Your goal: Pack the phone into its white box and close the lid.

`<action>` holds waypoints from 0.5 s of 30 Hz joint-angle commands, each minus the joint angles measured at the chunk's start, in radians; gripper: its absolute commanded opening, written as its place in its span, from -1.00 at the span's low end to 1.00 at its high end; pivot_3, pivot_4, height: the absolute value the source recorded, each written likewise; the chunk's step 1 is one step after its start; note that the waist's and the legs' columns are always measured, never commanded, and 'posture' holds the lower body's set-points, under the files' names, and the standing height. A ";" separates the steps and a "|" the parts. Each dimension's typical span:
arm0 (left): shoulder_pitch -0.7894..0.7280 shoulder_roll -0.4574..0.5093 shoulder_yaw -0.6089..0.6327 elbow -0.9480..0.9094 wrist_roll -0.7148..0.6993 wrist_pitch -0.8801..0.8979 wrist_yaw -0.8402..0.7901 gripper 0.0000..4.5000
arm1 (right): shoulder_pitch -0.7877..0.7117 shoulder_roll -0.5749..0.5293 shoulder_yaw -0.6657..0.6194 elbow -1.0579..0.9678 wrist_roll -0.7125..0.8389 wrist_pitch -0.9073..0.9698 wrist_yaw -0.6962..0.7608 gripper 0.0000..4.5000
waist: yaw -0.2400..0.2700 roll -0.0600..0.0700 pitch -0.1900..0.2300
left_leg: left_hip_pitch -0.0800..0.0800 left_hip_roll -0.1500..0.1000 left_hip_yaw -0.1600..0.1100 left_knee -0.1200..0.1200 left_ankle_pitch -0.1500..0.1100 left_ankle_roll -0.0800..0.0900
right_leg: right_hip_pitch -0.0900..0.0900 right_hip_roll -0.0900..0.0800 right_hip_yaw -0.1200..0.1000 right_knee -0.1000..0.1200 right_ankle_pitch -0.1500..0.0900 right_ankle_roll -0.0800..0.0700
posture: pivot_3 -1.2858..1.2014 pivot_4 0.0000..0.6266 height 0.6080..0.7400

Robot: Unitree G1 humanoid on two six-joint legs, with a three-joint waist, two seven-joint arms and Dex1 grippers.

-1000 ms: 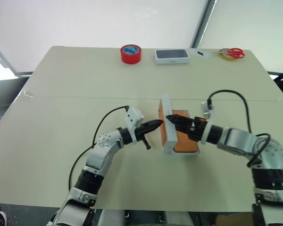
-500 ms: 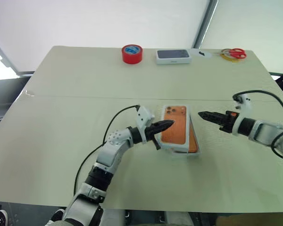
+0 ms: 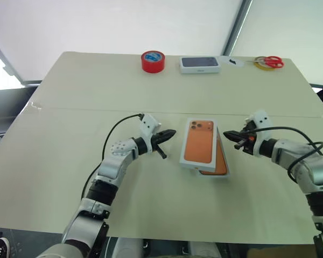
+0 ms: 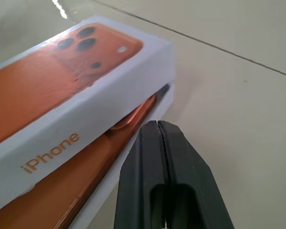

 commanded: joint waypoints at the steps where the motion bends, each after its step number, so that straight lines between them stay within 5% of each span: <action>1: -0.053 -0.021 -0.029 0.056 0.041 -0.025 -0.007 -1.00 | -0.005 0.014 -0.024 -0.053 -0.009 -0.004 0.043 -0.98 | 0.000 0.000 0.000 | 0.000 0.000 0.000 0.000 0.000 0.000 | 0.000 0.000 0.000 0.000 0.000 0.000 | 0.03 -0.52 0.84; 15: -0.029 -0.069 -0.064 -0.058 0.013 0.050 -0.095 -1.00 | 0.042 -0.005 -0.070 -0.085 -0.092 -0.026 0.131 -0.98 | -0.001 0.000 0.000 | 0.000 0.000 0.000 0.000 0.001 -0.002 | 0.000 0.000 0.000 0.000 0.000 0.000 | 0.03 -0.52 0.84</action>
